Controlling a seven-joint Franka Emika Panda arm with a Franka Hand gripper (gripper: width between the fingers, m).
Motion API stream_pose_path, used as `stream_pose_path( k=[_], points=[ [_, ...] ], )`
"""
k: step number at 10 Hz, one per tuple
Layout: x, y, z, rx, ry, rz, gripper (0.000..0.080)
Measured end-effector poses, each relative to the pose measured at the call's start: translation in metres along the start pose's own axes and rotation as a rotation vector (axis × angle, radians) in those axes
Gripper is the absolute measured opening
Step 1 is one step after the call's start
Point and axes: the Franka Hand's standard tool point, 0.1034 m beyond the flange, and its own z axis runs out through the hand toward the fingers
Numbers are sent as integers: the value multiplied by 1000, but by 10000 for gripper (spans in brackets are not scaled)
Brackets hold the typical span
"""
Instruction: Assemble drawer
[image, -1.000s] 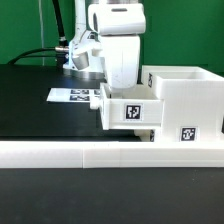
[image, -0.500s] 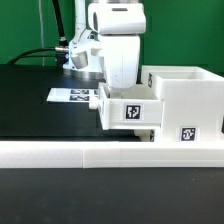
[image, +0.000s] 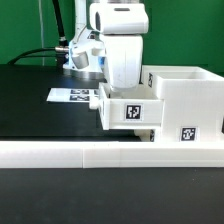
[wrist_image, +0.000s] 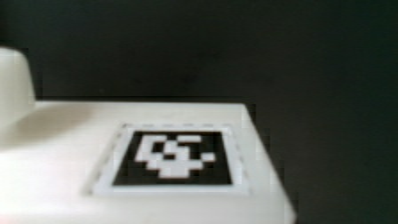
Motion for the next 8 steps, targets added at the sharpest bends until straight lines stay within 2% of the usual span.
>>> stream_pose_path(
  k=[8],
  points=[
    [2,-3,3,4,-1,-24,44]
  ],
)
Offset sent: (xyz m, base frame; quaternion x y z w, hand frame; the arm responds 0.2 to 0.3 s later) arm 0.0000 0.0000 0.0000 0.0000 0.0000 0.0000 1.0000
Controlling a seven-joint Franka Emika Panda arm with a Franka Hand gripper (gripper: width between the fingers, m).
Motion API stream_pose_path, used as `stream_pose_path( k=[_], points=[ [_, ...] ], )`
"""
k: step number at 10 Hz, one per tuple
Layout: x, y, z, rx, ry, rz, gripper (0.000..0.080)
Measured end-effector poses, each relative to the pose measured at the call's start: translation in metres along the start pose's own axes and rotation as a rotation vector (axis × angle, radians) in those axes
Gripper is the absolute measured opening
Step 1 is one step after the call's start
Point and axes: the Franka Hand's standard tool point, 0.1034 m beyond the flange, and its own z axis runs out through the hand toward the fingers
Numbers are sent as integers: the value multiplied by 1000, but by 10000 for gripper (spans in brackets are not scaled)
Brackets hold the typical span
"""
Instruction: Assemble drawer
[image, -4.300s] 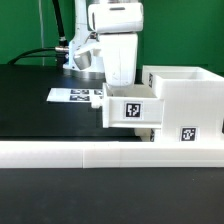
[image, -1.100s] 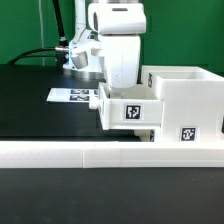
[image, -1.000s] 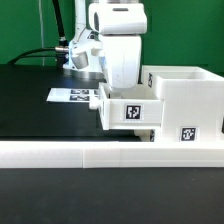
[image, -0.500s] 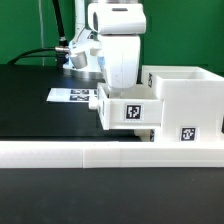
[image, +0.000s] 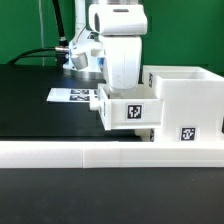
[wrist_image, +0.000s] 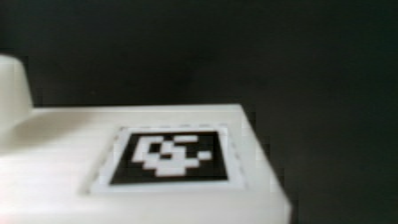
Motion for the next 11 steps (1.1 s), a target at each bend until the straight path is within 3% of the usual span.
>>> stream_pose_path(
  k=[9,10,11],
  points=[
    [13,3,0,0,4,66,44],
    [13,2,0,1,4,66,120],
    [12,2,0,1,4,66,257]
  ],
)
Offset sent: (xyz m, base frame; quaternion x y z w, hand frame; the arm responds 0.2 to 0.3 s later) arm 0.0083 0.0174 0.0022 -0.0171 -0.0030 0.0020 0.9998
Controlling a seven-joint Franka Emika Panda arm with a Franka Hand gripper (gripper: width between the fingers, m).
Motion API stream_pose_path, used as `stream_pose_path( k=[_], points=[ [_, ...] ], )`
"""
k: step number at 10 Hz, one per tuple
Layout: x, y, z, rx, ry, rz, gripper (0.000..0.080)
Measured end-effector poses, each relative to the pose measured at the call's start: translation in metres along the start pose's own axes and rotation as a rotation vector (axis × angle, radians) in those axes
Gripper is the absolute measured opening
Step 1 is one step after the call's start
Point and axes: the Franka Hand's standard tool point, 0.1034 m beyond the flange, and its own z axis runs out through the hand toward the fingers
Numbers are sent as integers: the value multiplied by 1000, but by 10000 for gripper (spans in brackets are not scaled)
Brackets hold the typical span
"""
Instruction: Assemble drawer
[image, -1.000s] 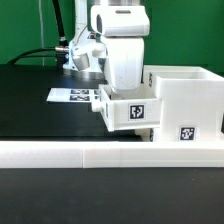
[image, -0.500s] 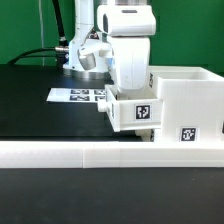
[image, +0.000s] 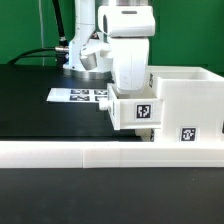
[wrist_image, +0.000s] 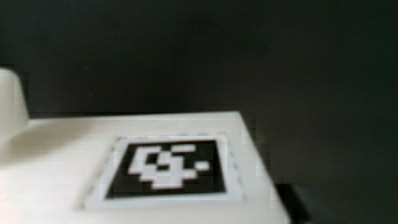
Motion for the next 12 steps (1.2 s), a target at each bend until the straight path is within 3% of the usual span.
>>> stream_pose_path(
  k=[1,2,3,4,5,7,8,9,10,12],
  points=[
    [-1,1,-3,-4,-2,26,257],
    [0,4,-8,-13,-3,41,458],
    [3,6,-11,-18,-2,37,579],
    [3,7,-13,-18,-3,36,579],
    [3,9,-18,-19,-7,36,636],
    [-1,14,-37,-21,-23,37,646],
    [-7,17,-48,-11,-33,31,648],
    [-18,24,-63,-18,-44,30,648],
    [-34,29,-74,-40,-50,31,648],
    [-36,27,-70,-32,-46,35,648]
  ],
)
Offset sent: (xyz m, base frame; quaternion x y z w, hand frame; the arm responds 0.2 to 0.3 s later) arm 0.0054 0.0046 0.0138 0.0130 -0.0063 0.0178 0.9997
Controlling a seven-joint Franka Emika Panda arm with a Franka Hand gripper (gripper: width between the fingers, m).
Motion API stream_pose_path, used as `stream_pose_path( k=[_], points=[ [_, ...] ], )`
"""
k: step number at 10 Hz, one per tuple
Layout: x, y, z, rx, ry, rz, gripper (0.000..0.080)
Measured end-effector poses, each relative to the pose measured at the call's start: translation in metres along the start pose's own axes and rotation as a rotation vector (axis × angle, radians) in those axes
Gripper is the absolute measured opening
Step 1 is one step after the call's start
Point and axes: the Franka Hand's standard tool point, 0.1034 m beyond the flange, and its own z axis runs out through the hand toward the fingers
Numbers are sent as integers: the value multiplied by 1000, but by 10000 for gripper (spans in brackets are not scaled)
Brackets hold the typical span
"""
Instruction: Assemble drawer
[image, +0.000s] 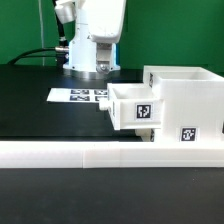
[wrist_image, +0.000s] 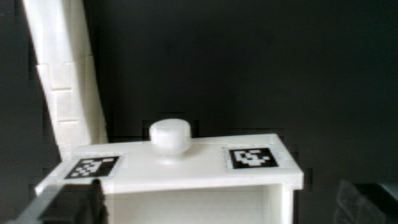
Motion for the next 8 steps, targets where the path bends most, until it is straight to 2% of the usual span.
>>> stream_pose_path(
  k=[2,4,5,6,8],
  points=[
    [-14,1,7,-3,53,-56,648],
    [-34,10,27,1,154,-73,648],
    [-39,14,34,-1,171,-84,648],
    [-41,11,46,11,184,-90,648],
    [-31,9,57,24,196,-100,648]
  ],
)
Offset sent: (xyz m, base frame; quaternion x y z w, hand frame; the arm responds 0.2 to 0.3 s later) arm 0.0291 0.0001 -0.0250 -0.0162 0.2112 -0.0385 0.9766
